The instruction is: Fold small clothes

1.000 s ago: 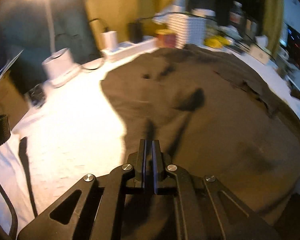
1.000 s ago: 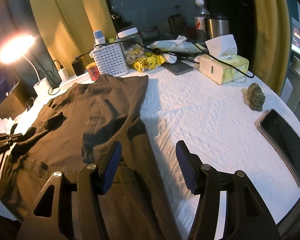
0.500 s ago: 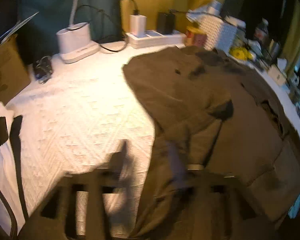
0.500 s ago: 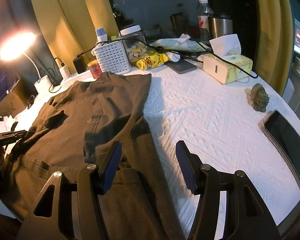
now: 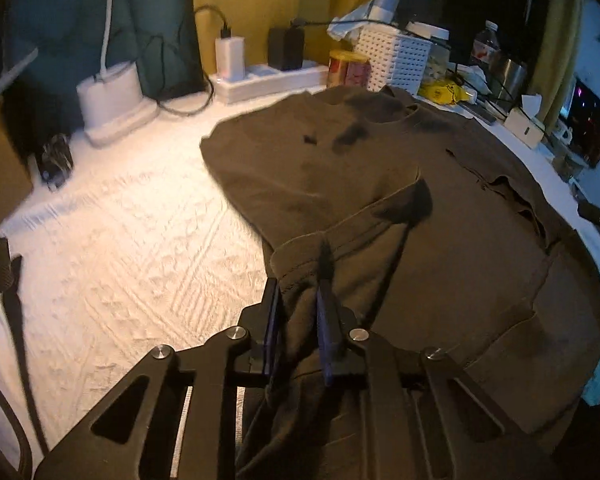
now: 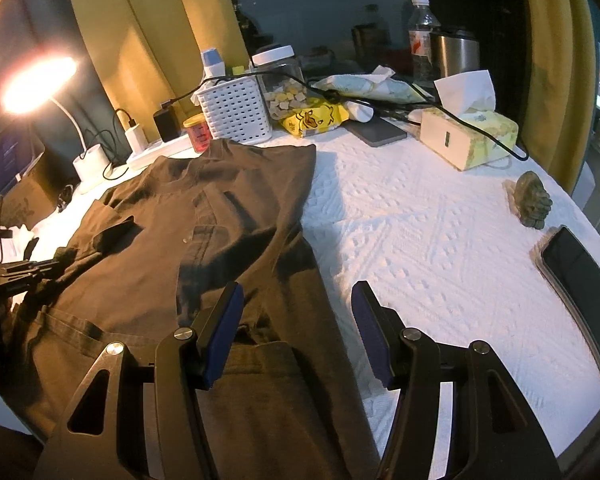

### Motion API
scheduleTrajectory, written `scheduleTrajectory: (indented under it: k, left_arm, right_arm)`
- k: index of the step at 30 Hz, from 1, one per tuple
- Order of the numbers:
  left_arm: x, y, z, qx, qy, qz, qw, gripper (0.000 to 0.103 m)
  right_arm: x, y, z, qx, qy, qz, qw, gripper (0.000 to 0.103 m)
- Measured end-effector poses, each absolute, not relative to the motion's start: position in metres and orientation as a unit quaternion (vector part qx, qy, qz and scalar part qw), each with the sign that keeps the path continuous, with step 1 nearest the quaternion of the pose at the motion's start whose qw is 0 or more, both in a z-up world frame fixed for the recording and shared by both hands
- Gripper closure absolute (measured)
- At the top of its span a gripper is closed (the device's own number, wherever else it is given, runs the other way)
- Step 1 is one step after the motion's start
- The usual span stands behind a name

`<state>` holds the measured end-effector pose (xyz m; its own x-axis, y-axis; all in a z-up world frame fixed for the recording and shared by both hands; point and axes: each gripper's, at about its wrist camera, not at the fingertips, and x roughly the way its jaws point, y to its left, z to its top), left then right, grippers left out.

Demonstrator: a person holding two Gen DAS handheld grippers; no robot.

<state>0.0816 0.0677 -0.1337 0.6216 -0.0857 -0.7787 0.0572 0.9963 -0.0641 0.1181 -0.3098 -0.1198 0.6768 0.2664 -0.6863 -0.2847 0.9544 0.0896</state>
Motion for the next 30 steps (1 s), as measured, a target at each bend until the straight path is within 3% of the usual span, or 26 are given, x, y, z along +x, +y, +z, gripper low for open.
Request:
scheduleTrajectory:
  k: [13,19,25,30]
  left_arm:
    - [0.058,0.010,-0.120,0.136,0.385,-0.017,0.913,0.094]
    - [0.050,0.001,-0.116,0.144,0.350,0.017,0.925,0.094]
    - [0.052,-0.009,-0.126,0.129,0.372,-0.019,0.919,0.094]
    - [0.062,0.011,-0.109,0.088,0.369,-0.004,0.925,0.087]
  right_arm:
    - [0.118,-0.316,-0.125,-0.008,0.377,0.148,0.914,0.043]
    - [0.117,-0.322,-0.128,-0.002,0.378,0.146,0.914,0.043]
    - [0.116,-0.324,-0.128,-0.002,0.376,0.146,0.915,0.043]
    - [0.116,-0.330,-0.132,0.003,0.377,0.142,0.915,0.043]
